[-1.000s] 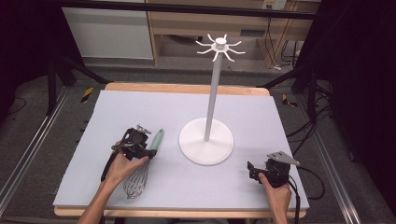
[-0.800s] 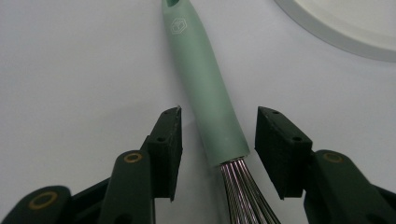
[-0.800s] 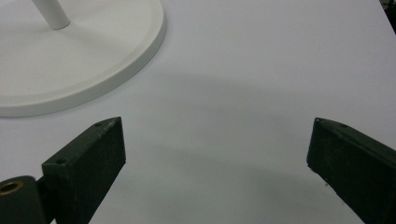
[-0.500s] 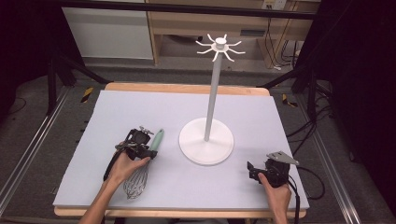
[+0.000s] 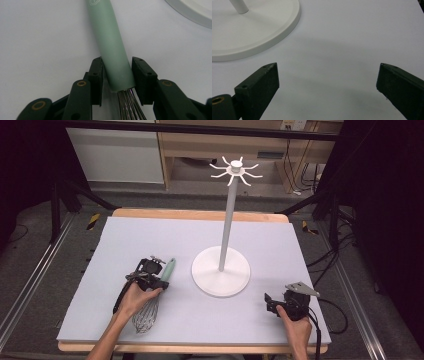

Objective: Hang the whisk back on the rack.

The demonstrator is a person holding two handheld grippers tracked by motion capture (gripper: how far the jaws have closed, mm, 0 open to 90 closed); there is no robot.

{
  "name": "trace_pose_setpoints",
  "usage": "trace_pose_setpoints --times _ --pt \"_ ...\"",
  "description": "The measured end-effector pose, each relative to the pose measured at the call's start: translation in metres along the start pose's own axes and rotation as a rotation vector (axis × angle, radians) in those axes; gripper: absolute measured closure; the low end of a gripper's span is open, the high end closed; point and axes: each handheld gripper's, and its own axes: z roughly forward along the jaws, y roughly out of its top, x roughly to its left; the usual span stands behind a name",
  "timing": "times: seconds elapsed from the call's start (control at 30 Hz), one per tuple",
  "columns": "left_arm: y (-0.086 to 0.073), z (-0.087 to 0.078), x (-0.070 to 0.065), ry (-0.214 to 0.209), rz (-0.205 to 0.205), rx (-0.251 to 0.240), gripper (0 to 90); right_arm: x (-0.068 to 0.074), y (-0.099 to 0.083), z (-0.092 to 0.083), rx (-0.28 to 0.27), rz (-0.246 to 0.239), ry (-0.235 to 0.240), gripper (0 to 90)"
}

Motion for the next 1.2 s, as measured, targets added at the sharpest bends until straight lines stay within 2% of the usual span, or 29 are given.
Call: trace_pose_setpoints --times 0.4,0.9,1.2 --pt "0.003 0.0 -0.001 0.0 -0.023 0.023 63.9 0.0 0.0 0.001 0.008 -0.001 0.006 4.9" --pt "0.006 -0.001 -0.008 -0.019 0.004 0.063 67.5 0.0 0.0 0.001 0.011 0.001 0.008 4.9" --pt "0.006 -0.006 -0.013 -0.027 0.027 0.063 68.6 0.0 0.0 0.001 0.016 -0.001 0.011 4.9"
